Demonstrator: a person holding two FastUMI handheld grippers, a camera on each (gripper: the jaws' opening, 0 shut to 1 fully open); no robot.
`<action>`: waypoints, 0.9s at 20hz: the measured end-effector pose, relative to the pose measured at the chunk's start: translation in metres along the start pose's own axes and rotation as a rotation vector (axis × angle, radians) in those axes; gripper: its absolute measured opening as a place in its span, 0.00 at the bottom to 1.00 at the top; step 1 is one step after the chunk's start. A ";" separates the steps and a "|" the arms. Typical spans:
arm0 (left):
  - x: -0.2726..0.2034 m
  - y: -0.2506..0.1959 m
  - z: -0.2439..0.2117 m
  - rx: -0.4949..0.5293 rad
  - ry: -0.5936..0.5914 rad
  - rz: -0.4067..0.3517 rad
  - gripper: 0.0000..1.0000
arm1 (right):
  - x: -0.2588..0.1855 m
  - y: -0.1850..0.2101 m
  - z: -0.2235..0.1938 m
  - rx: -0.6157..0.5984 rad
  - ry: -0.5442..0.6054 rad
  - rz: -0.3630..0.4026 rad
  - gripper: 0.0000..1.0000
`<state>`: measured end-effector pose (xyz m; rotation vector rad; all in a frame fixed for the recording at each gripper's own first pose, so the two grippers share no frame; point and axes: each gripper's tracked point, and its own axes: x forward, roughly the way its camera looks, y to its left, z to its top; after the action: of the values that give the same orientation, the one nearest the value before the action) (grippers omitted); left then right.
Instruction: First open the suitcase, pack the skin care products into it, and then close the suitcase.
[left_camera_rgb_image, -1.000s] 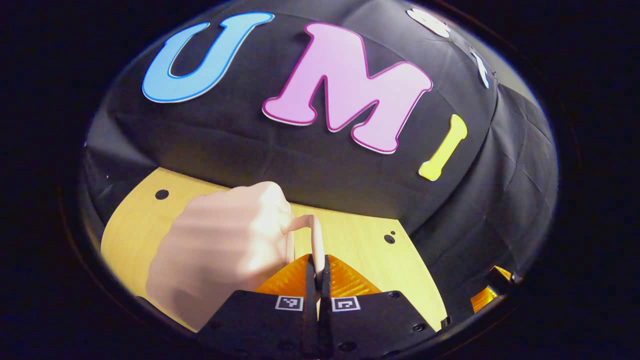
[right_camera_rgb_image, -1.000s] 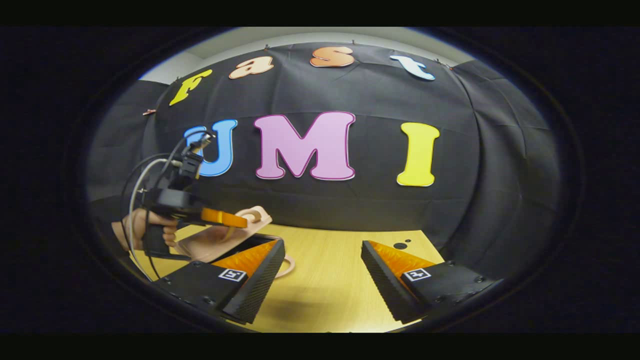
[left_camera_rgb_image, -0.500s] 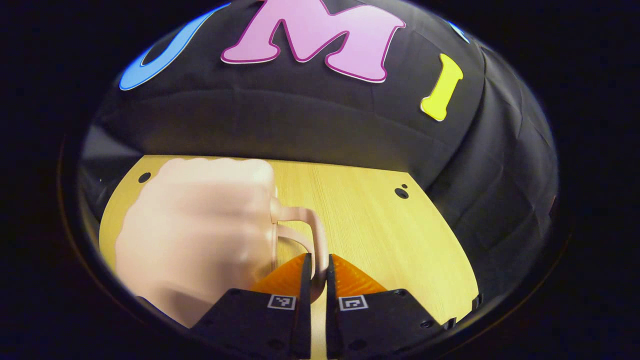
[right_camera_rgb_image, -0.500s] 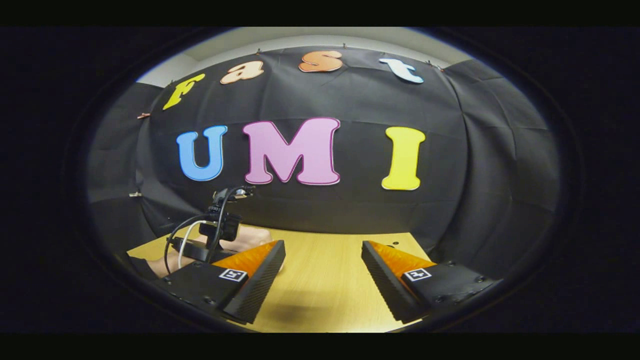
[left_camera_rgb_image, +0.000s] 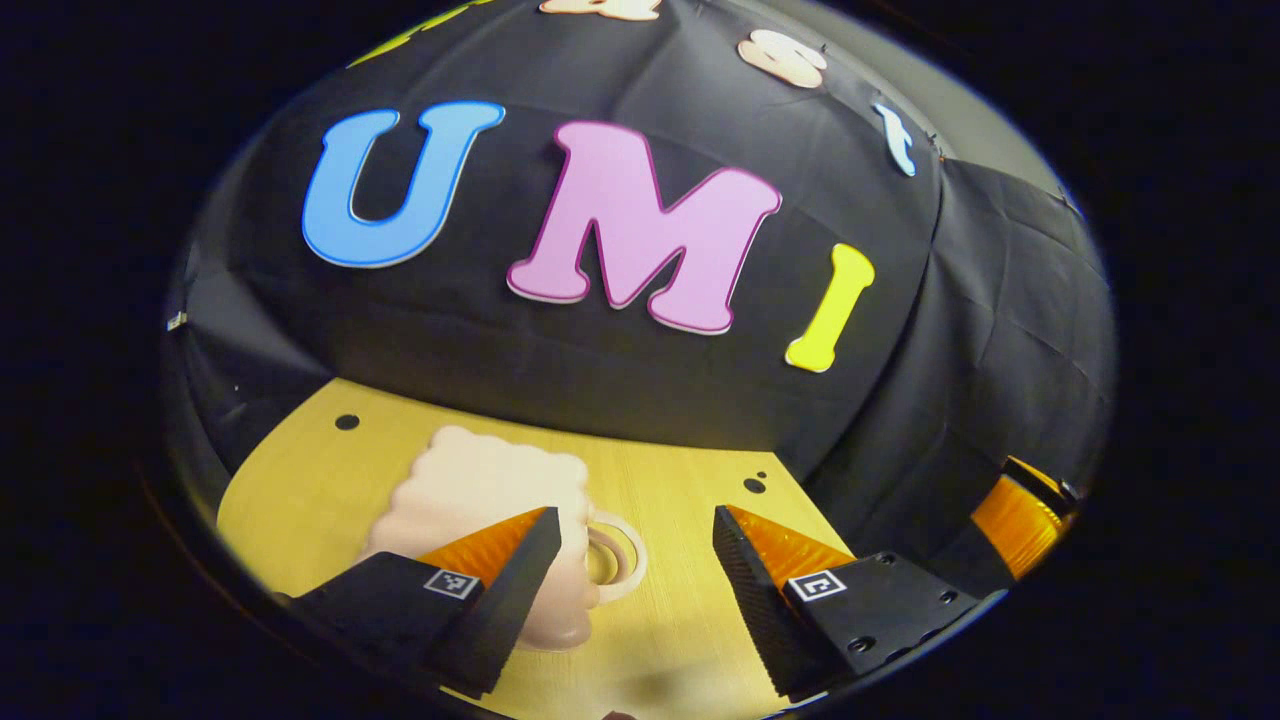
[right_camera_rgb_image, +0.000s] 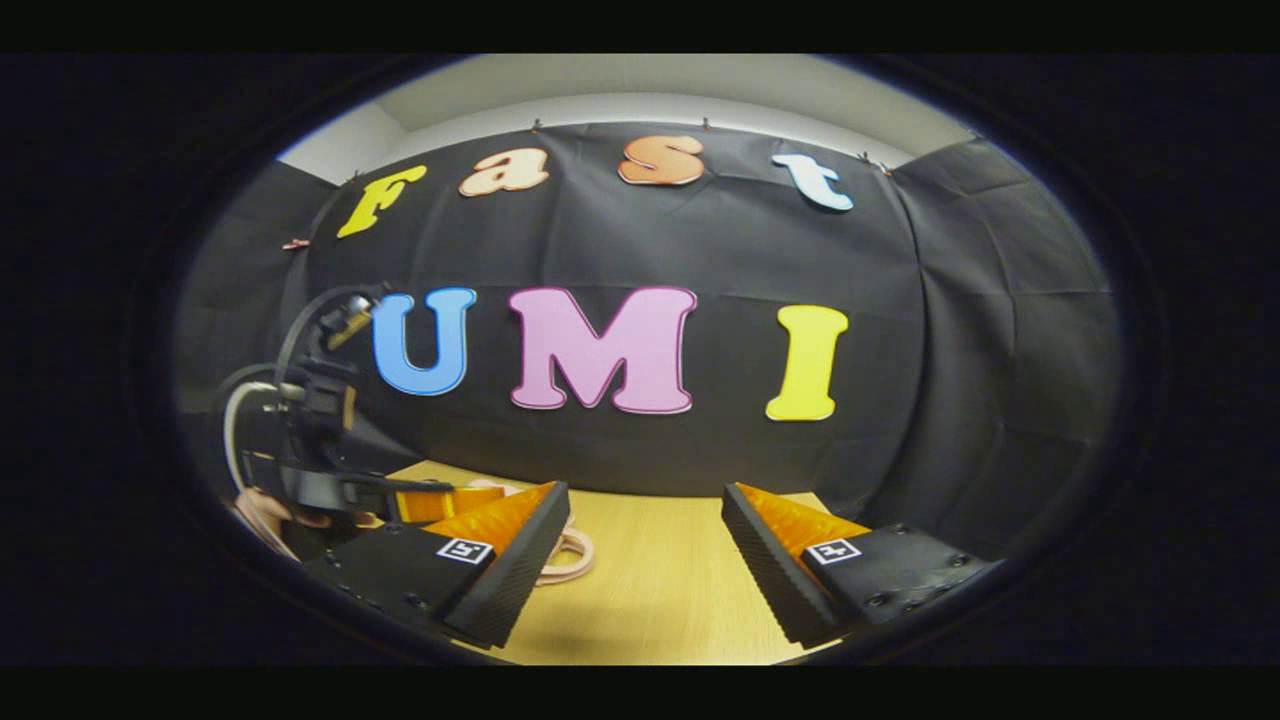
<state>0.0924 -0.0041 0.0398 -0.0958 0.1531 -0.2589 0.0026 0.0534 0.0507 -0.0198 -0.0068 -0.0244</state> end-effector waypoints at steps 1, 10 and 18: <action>-0.022 0.000 0.014 0.010 -0.040 0.011 0.96 | -0.006 0.009 0.003 -0.003 -0.002 0.007 0.97; -0.176 0.046 0.037 0.249 -0.257 0.218 0.96 | -0.062 0.053 0.002 -0.047 0.026 0.040 0.97; -0.202 0.037 0.039 0.284 -0.286 0.145 0.95 | -0.085 0.072 -0.005 -0.044 0.027 0.037 0.97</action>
<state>-0.0855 0.0876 0.1017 0.1598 -0.1610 -0.1178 -0.0806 0.1275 0.0438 -0.0641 0.0208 0.0126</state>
